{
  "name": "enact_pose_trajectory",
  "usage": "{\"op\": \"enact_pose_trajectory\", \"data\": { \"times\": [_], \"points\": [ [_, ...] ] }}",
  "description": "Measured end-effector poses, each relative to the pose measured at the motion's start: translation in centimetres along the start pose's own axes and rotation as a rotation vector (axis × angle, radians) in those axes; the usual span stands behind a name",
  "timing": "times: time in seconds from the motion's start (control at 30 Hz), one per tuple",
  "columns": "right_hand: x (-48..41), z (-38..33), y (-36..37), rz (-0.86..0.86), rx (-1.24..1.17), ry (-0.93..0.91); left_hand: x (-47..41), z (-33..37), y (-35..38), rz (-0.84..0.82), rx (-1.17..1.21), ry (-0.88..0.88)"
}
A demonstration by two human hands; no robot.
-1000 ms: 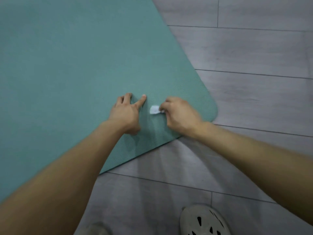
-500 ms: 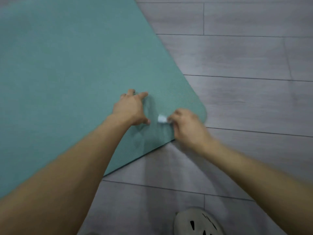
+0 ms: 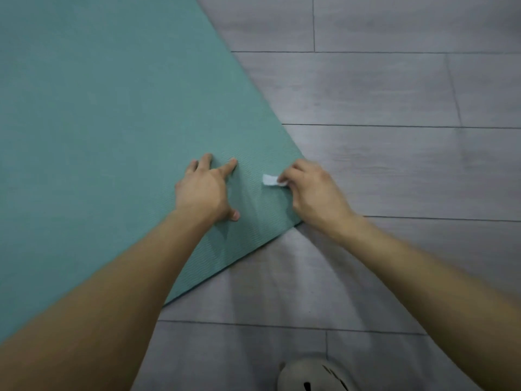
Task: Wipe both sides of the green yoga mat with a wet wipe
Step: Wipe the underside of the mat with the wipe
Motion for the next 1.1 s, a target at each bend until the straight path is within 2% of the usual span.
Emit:
{"op": "enact_pose_trajectory", "data": {
  "times": [0.1,0.23,0.27,0.37,0.43,0.57,0.63,0.73,0.87,1.0,1.1],
  "points": [
    [5.9,-1.2,-1.2,0.030,-0.103,-0.036,0.2,0.0,-0.1,0.046,0.034,-0.015],
    [-2.2,0.8,-3.4,0.194,-0.029,-0.043,0.2,0.0,-0.1,0.044,0.038,-0.010],
    [-5.2,1.1,-3.5,0.187,0.013,-0.058,0.2,-0.1,-0.2,0.043,0.038,-0.014],
    [-8.6,2.2,-1.7,-0.034,0.085,-0.080,0.1,-0.1,-0.4,0.045,0.024,-0.018],
    [-5.0,2.8,-1.1,-0.058,0.099,-0.028,0.0,-0.2,-0.4,0.041,0.026,-0.015],
    [5.7,1.8,-2.1,0.016,-0.015,0.058,-0.3,-0.2,-0.2,0.064,0.018,-0.015],
    [7.5,1.9,-2.8,0.011,-0.055,0.095,-0.4,0.1,-0.2,0.059,0.028,-0.030],
    [6.8,2.3,-4.3,0.125,-0.070,0.118,0.0,0.4,0.5,0.003,0.054,-0.038],
    [5.9,2.3,-5.5,0.144,-0.033,0.050,3.9,1.6,3.3,0.008,0.060,0.131],
    [7.2,2.5,-4.8,0.093,-0.026,0.004,7.3,2.1,5.4,0.141,-0.089,0.261],
    [7.6,2.4,-3.8,0.074,-0.043,0.007,7.2,2.4,4.9,0.180,-0.173,0.329]
  ]
}}
Point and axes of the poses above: each hand's wrist, its own x-axis away from the middle knuckle, its own y-axis out of the palm, z = x × y, the point moved 5 cm from there along -x, towards the middle knuckle, and after that the axes turned 8 degrees about -y, right-handed, at the moved point
